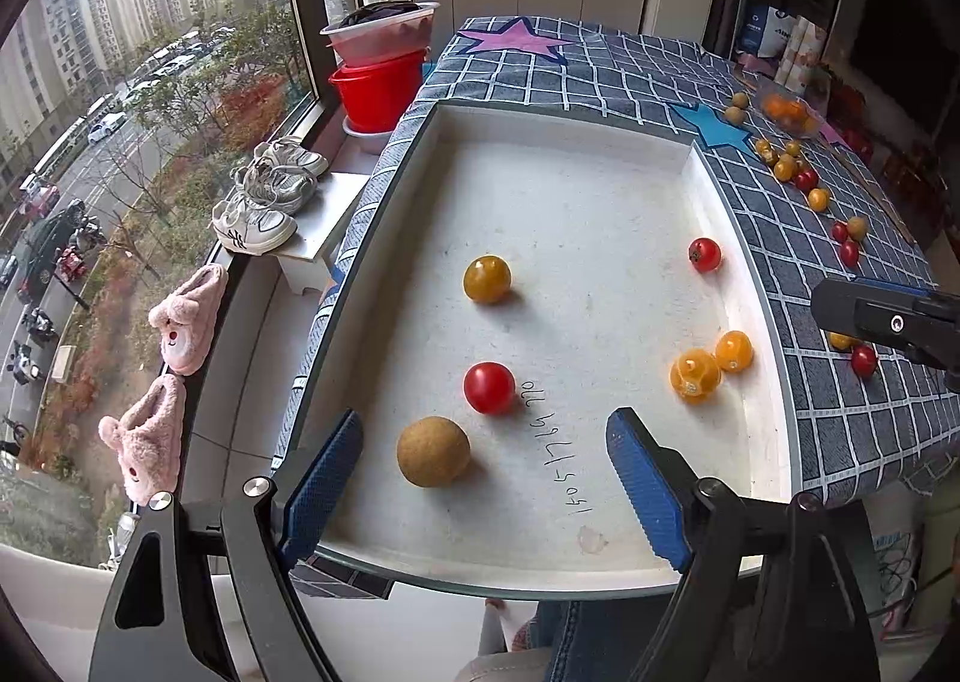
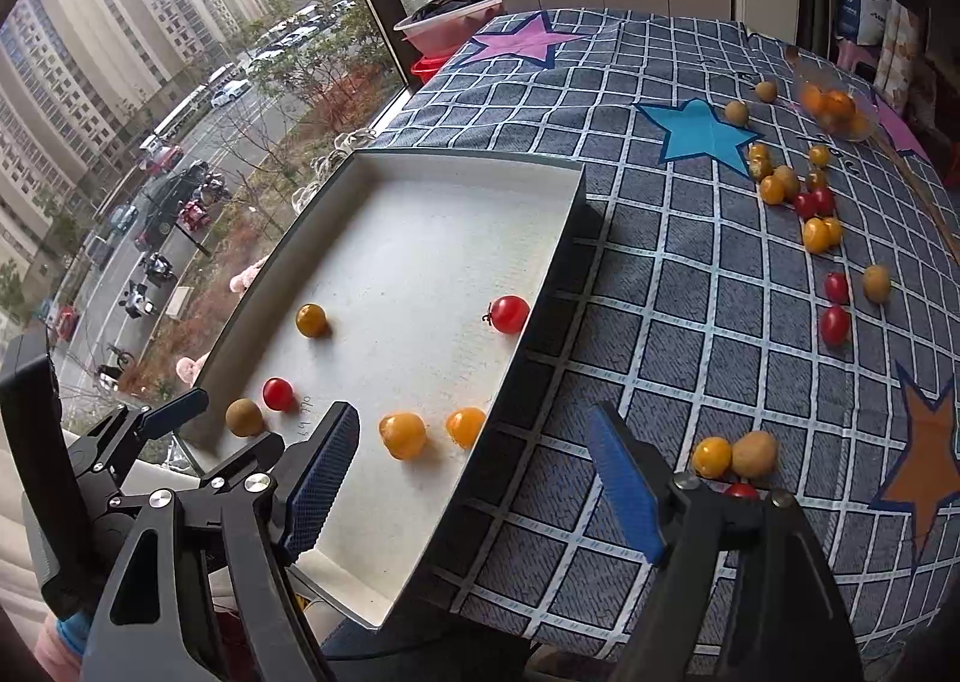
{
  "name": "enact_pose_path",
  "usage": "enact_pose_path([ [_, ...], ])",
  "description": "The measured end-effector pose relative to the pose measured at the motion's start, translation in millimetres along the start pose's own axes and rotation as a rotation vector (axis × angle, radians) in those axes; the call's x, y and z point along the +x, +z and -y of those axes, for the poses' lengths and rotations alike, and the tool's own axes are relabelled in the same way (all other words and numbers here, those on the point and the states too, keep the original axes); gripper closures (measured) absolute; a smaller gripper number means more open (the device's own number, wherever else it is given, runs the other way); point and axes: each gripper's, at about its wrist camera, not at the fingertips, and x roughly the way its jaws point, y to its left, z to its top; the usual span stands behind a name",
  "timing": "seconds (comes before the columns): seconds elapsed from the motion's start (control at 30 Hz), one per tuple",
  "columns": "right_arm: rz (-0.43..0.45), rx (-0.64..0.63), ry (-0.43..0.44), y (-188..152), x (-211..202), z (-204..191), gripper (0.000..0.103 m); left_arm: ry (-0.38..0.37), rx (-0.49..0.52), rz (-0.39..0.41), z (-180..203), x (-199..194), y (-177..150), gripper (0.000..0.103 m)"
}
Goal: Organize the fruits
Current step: 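Open both tools to drop the fruits into the white tray, then grasp a yellow tomato with the left tool while the right tool grasps a red tomato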
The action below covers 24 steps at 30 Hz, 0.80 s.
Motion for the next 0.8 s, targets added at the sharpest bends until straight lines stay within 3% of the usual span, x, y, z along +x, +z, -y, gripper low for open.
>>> enact_pose_path([
  [0.37, 0.019, 0.138, -0.053, -16.9, -18.9, 79.3, 0.022, -0.035, 0.075, 0.022, 48.1, -10.8, 22.4, 0.019],
  [0.8, 0.056, 0.34, -0.18, -32.0, -48.2, 189.4, 0.022, -0.132, 0.27, 0.036, 157.7, -5.1, 54.0, 0.019],
])
